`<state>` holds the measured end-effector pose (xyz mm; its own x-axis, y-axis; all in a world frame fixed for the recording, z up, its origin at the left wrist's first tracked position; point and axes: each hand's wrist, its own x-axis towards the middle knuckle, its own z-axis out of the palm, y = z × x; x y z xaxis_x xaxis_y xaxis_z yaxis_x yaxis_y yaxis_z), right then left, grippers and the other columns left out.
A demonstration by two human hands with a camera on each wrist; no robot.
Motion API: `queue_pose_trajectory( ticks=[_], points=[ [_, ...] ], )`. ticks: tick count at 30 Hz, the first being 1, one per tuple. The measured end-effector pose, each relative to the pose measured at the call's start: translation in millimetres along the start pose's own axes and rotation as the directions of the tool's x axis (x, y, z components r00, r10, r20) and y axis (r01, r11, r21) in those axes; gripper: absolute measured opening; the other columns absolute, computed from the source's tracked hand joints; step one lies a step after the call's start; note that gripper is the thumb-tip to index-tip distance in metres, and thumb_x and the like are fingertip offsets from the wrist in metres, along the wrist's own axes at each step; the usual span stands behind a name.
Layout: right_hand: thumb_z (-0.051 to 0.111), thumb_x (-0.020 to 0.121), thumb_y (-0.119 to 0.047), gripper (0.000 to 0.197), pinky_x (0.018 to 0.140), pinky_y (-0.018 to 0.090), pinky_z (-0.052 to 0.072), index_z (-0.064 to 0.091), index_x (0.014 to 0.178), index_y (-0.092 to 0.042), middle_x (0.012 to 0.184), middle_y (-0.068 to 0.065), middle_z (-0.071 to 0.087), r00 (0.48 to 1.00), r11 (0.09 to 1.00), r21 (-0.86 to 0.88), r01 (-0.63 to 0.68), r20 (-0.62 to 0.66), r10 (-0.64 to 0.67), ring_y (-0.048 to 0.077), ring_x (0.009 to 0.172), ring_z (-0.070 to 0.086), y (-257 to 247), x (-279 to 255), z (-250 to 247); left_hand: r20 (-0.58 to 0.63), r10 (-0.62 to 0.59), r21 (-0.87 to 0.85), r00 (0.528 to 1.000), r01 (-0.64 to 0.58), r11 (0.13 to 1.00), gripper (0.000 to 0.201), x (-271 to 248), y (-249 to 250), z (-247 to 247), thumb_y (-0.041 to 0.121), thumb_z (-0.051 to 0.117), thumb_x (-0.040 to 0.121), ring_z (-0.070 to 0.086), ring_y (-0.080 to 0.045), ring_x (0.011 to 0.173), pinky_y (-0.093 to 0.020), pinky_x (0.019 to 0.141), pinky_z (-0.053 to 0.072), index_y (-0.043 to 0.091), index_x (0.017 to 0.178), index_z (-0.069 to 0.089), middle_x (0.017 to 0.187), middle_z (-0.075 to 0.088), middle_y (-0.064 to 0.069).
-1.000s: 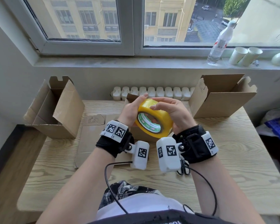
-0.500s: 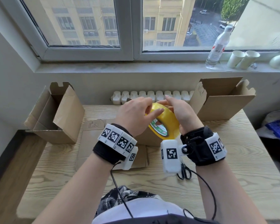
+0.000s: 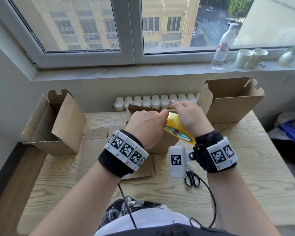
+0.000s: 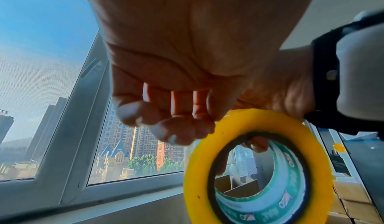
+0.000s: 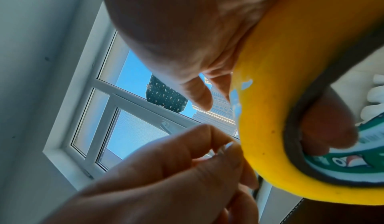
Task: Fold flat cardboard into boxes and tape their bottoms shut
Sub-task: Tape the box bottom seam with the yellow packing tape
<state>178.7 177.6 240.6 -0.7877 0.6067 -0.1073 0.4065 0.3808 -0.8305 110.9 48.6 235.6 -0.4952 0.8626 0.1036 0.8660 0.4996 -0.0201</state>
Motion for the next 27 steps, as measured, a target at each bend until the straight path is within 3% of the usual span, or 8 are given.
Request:
queue_pose_trajectory(
  ticks=[3, 8, 15, 17, 19, 22, 25, 27],
  points=[
    [0.044, 0.101, -0.035, 0.047, 0.092, 0.044, 0.046, 0.062, 0.11, 0.007, 0.113, 0.023, 0.065, 1.0, 0.999, -0.039, 0.008, -0.009, -0.008, 0.035, 0.107, 0.057, 1.8, -0.9, 0.1, 0.041, -0.012, 0.036, 0.999, 0.01, 0.999, 0.012, 1.6, 3.0, -1.1, 0.028, 0.031, 0.104, 0.04, -0.026, 0.064, -0.034, 0.057, 0.027, 0.021, 0.094, 0.034, 0.089, 0.063, -0.003],
    [0.045, 0.1, -0.036, 0.045, 0.082, 0.042, 0.048, 0.066, 0.1, 0.004, 0.088, 0.017, 0.068, 1.0, 0.996, -0.085, -0.009, 0.006, 0.01, 0.024, 0.076, 0.059, 5.2, -0.9, 2.4, 0.073, 0.026, 0.043, 0.997, -0.029, 0.999, 0.015, 5.8, 6.5, -5.1, 0.028, 0.033, 0.103, 0.04, -0.024, 0.068, -0.033, 0.061, 0.027, 0.022, 0.089, 0.037, 0.078, 0.044, 0.002],
    [0.047, 0.1, -0.032, 0.046, 0.053, 0.014, 0.047, 0.063, 0.106, 0.011, 0.114, 0.024, 0.065, 0.999, 0.999, 0.023, -0.048, 0.016, 0.047, 0.028, 0.098, 0.061, 5.4, 1.5, 2.9, -0.028, 0.021, -0.215, 0.999, -0.027, 0.976, 0.017, 10.9, -4.2, 3.3, 0.031, 0.047, 0.092, 0.043, -0.023, 0.066, -0.03, 0.059, 0.025, 0.023, 0.078, 0.043, 0.068, 0.045, 0.006],
    [0.049, 0.099, -0.032, 0.046, 0.057, 0.019, 0.053, 0.062, 0.104, 0.012, 0.113, 0.025, 0.064, 0.999, 0.997, 0.061, -0.051, 0.006, 0.051, 0.031, 0.095, 0.061, 4.4, 1.5, 4.0, -0.046, 0.005, -0.274, 0.999, -0.018, 0.962, 0.018, 10.6, -9.3, 6.1, 0.031, 0.05, 0.091, 0.045, -0.022, 0.065, -0.03, 0.058, 0.028, 0.022, 0.076, 0.045, 0.066, 0.05, 0.006],
    [0.05, 0.097, -0.035, 0.048, 0.073, 0.039, 0.057, 0.062, 0.1, 0.011, 0.109, 0.026, 0.064, 0.999, 0.996, 0.083, -0.044, -0.001, 0.045, 0.034, 0.092, 0.06, 2.8, 1.4, 4.6, -0.048, -0.049, -0.286, 0.998, 0.033, 0.958, 0.017, 10.3, -17.9, 8.7, 0.029, 0.051, 0.09, 0.049, -0.022, 0.066, -0.03, 0.058, 0.033, 0.02, 0.076, 0.049, 0.065, 0.053, 0.004],
    [0.048, 0.097, -0.038, 0.05, 0.087, 0.054, 0.047, 0.063, 0.099, 0.01, 0.106, 0.026, 0.065, 0.999, 0.997, 0.059, -0.047, 0.001, 0.047, 0.039, 0.097, 0.058, -1.9, -0.6, 5.4, -0.007, -0.149, -0.447, 0.989, 0.13, 0.885, 0.014, 10.9, -33.6, 10.2, 0.029, 0.051, 0.093, 0.054, -0.021, 0.069, -0.034, 0.062, 0.045, 0.023, 0.081, 0.057, 0.067, 0.058, 0.004],
    [0.047, 0.089, -0.047, 0.056, 0.067, 0.06, 0.055, 0.063, 0.092, 0.006, 0.1, 0.027, 0.065, 0.999, 0.994, 0.096, -0.048, 0.021, 0.046, 0.042, 0.083, 0.064, -3.8, 0.1, 7.6, 0.107, -0.074, -0.506, 0.992, 0.118, 0.854, 0.016, 11.4, -30.6, 7.6, 0.041, 0.047, 0.098, 0.058, -0.019, 0.072, -0.037, 0.067, 0.049, 0.029, 0.088, 0.051, 0.074, 0.063, 0.005],
    [0.049, 0.095, -0.041, 0.051, 0.055, 0.045, 0.059, 0.062, 0.096, 0.009, 0.104, 0.028, 0.063, 0.997, 0.991, 0.121, -0.064, 0.039, 0.059, 0.041, 0.08, 0.065, -6.3, -0.8, 8.2, 0.114, -0.03, -0.384, 0.993, 0.072, 0.92, 0.022, 12.3, -24.8, 7.0, 0.048, 0.043, 0.099, 0.058, -0.021, 0.075, -0.036, 0.066, 0.046, 0.028, 0.09, 0.046, 0.08, 0.064, 0.005]
  ],
)
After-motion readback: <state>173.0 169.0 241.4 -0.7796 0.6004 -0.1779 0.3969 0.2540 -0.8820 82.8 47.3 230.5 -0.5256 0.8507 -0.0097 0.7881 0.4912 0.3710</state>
